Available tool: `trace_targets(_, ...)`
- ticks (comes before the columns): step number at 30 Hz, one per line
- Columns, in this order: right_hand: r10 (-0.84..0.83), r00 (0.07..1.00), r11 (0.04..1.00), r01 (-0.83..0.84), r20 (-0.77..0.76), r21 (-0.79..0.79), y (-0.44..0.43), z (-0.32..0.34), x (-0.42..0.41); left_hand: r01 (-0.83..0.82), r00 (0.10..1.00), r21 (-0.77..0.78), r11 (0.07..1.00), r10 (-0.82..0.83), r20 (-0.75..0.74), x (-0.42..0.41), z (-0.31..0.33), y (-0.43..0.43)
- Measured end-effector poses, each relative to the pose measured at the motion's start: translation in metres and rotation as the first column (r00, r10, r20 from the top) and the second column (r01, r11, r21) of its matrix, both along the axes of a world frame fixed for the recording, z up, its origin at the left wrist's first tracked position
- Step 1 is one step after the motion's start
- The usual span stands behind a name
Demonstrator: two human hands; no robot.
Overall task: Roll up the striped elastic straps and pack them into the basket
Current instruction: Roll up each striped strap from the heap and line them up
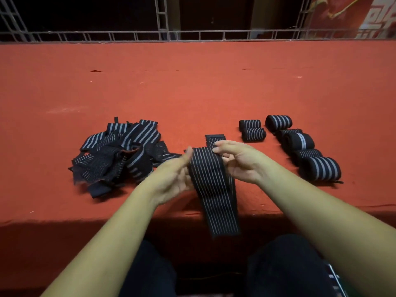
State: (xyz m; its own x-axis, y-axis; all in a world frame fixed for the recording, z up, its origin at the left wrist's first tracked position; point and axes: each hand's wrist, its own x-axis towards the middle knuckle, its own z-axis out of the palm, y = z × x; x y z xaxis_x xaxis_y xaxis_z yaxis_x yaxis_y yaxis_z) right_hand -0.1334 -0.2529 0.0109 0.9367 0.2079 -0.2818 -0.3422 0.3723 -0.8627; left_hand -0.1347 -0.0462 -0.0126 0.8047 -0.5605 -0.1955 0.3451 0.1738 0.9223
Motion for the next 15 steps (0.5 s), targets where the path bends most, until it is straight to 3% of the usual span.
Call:
trace_targets(2, 0.083, 0.995, 0.989, -0.076, 0.052, -0.126, 0.001, 0.001, -0.004, -0.226, 0.97, -0.046, 0.973, 0.221, -0.098, 0.007, 0.001, -0.003)
trace_targets(4, 0.164, 0.986, 0.972, -0.155, 0.035, -0.176, 0.0, 0.001, -0.007, -0.309, 0.951, -0.028, 0.951, 0.308, -0.02, 0.008, 0.001, -0.004)
trace_targets(6, 0.182, 0.983, 0.973, -0.179, 0.002, -0.147, 0.001, 0.003, -0.009, -0.31, 0.949, -0.051, 0.949, 0.312, 0.039, 0.006, 0.002, -0.005)
trace_targets(9, 0.087, 0.996, 0.989, -0.089, -0.02, -0.122, 0.0, 0.005, -0.007, -0.223, 0.971, -0.089, 0.971, 0.229, 0.066, 0.001, 0.003, -0.004)
trace_targets(15, 0.055, 0.996, 0.948, -0.031, 0.066, -0.316, -0.007, 0.006, 0.002, -0.166, 0.981, 0.001, 0.986, 0.165, 0.098, -0.003, 0.003, -0.002)
